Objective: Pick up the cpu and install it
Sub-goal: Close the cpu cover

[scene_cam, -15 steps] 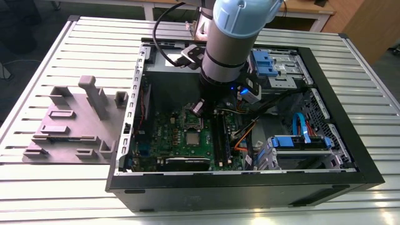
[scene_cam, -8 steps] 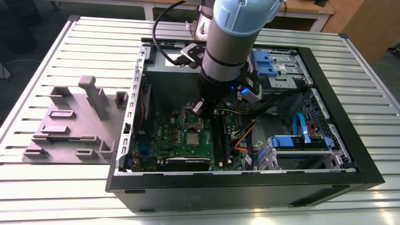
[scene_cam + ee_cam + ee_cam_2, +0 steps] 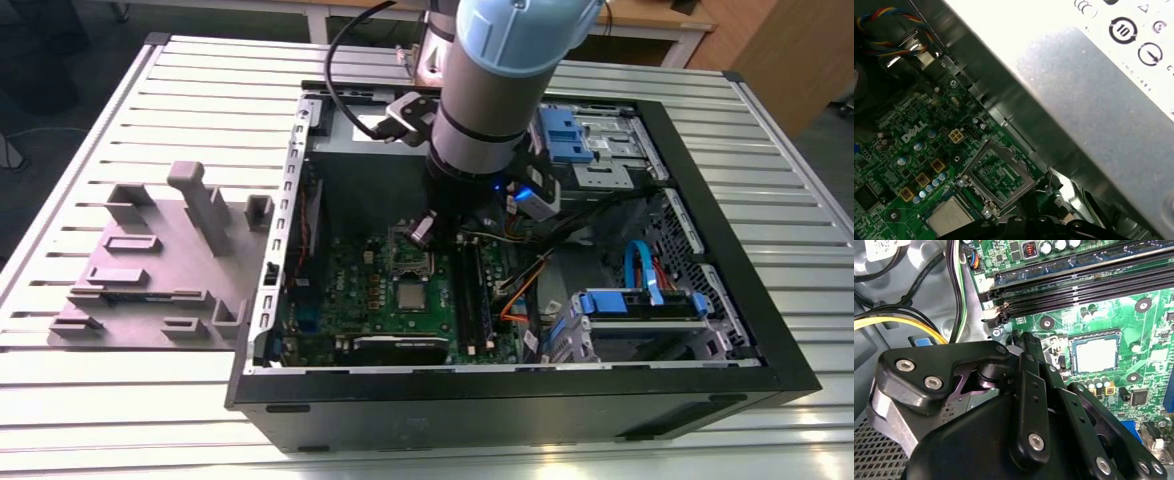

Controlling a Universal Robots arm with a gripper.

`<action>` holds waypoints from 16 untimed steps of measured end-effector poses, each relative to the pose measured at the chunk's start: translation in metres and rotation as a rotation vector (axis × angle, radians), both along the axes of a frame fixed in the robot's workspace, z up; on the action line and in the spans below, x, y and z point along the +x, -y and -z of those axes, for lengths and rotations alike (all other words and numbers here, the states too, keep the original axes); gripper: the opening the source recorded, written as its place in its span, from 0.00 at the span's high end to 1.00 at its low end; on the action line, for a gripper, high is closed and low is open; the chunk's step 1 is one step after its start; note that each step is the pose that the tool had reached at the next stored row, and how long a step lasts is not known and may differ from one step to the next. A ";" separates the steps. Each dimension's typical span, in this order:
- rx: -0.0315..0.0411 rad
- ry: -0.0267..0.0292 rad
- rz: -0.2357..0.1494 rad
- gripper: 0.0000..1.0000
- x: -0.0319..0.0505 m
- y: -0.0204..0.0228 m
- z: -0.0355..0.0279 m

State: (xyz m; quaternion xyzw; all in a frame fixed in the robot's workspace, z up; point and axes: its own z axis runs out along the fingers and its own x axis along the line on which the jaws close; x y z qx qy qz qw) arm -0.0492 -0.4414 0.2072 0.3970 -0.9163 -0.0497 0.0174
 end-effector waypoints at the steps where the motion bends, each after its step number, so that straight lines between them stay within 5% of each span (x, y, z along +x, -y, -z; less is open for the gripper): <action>1: 0.0002 0.0000 0.000 0.90 0.0000 0.0004 -0.0005; 16: 0.0004 0.0000 -0.001 0.90 0.0000 0.0100 -0.0085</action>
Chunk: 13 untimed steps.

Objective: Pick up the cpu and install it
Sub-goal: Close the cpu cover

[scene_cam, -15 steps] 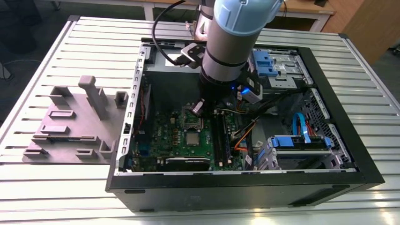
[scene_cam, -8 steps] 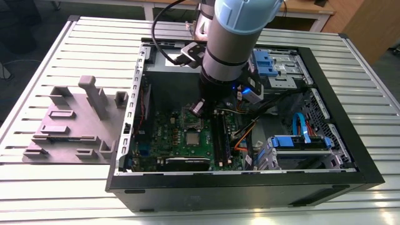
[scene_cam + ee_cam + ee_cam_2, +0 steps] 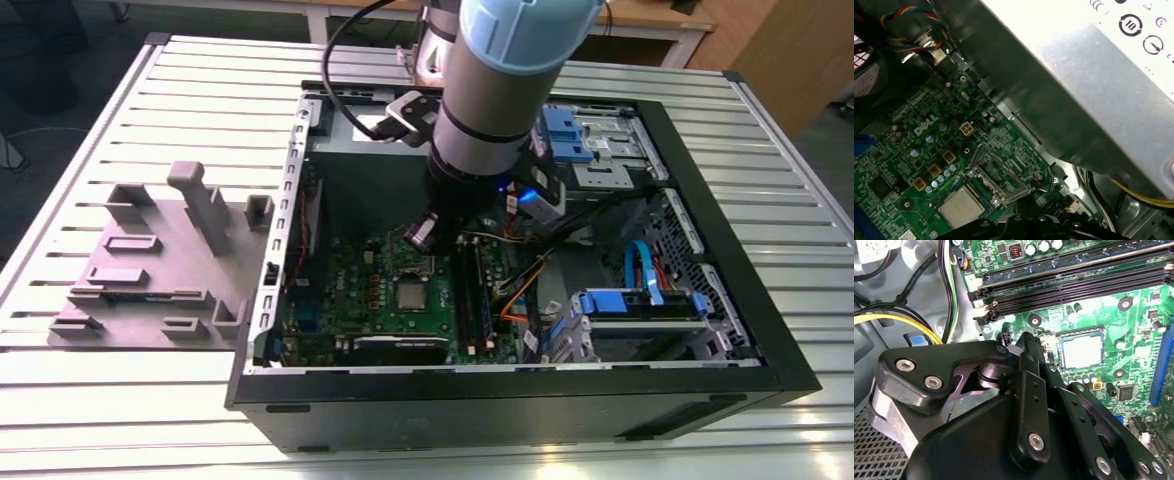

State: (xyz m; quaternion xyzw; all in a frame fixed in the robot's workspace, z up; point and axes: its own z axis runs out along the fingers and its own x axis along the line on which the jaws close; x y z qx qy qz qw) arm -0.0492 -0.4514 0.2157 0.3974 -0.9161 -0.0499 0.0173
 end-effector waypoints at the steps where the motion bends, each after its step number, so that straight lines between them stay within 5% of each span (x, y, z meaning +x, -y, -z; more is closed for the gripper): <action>1: 0.0002 -0.0001 0.000 0.90 0.0000 0.0006 -0.0005; 13: 0.0048 0.0000 -0.005 0.90 0.0005 0.0061 -0.0041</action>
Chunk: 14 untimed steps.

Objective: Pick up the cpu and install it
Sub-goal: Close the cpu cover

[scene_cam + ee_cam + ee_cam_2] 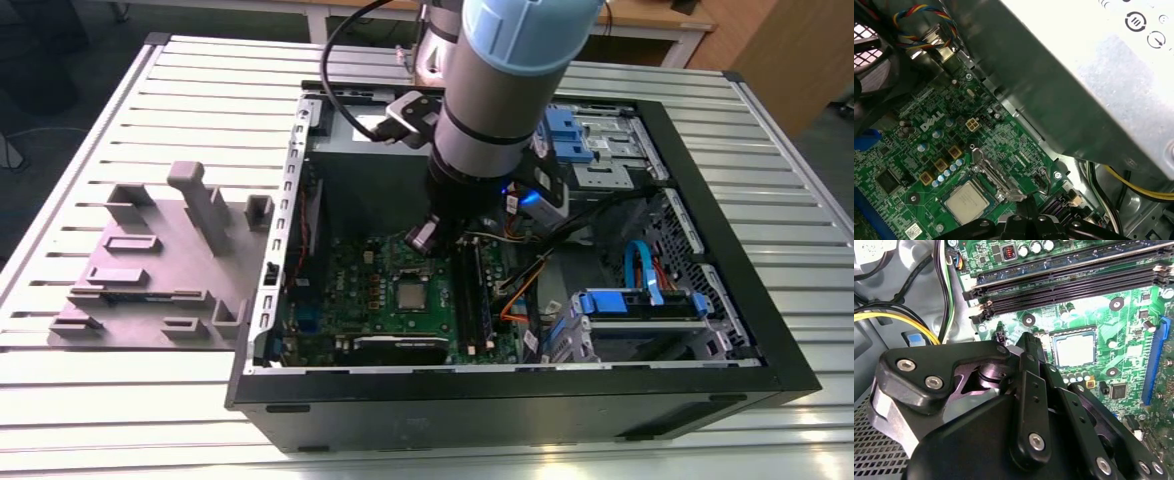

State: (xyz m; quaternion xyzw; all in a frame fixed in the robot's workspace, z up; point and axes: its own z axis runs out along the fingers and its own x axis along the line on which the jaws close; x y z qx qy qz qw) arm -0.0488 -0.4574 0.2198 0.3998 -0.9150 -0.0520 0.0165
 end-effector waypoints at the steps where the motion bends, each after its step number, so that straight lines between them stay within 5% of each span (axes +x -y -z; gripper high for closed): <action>1: 0.0003 0.0000 -0.001 0.90 0.0000 0.0005 -0.0003; 14: 0.0042 0.0000 -0.009 0.90 0.0004 0.0058 -0.0019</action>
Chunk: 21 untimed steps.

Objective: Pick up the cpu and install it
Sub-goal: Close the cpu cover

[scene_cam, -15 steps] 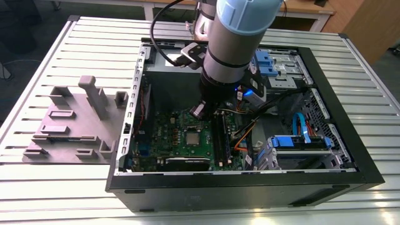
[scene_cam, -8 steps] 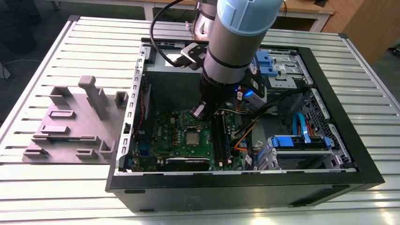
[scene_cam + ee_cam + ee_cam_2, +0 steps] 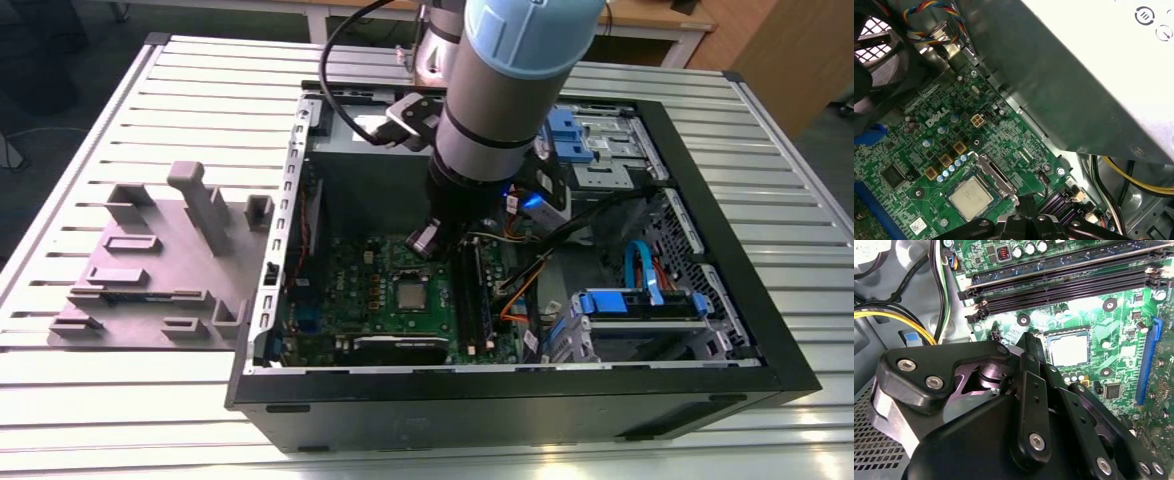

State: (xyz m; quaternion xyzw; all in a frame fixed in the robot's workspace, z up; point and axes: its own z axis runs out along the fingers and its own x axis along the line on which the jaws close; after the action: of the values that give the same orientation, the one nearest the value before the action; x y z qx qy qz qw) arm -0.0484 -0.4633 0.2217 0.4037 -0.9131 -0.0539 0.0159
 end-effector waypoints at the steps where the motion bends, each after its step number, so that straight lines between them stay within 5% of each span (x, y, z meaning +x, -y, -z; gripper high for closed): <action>1: 0.0002 0.0000 -0.001 0.90 0.0000 0.0004 0.0000; 21: 0.0009 -0.0001 -0.020 0.90 0.0011 0.0077 -0.0002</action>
State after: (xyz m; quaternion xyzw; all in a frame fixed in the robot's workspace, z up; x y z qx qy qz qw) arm -0.0473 -0.4710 0.2219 0.4131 -0.9089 -0.0541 0.0163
